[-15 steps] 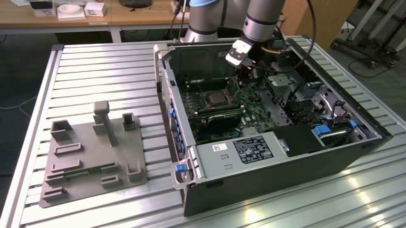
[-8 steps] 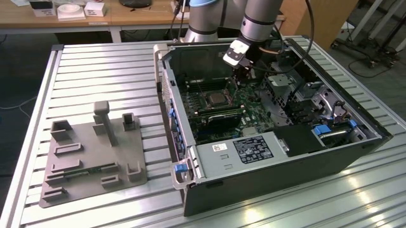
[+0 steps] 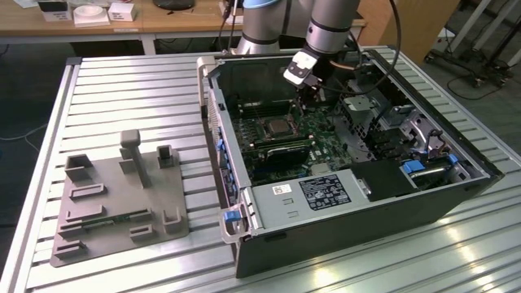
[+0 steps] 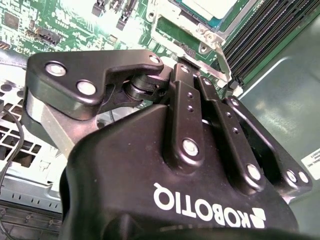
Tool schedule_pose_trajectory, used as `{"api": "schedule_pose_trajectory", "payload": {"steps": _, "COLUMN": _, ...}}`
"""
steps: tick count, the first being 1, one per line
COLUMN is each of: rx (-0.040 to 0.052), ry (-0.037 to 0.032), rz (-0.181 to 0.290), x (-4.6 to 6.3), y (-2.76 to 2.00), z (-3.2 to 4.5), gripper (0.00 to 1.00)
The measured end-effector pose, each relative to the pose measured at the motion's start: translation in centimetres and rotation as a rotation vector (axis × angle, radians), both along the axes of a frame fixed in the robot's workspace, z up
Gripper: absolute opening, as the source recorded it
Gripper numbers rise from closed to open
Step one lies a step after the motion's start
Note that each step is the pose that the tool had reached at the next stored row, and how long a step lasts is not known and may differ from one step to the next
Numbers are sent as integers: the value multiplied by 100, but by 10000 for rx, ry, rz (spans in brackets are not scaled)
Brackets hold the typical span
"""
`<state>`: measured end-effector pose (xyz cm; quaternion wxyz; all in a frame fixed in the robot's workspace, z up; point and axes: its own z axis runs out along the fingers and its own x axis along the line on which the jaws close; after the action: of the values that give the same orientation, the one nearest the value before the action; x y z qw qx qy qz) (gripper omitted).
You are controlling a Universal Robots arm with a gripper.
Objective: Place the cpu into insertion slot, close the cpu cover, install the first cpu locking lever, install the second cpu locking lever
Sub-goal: 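Close the cpu cover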
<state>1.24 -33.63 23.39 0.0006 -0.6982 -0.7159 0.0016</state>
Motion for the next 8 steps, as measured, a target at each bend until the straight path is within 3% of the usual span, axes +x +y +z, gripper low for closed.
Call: {"api": "schedule_pose_trajectory", "payload": {"steps": 8, "rx": 0, "ry": 0, "rz": 0, "x": -45, "y": 0, "z": -1, "gripper": 10}}
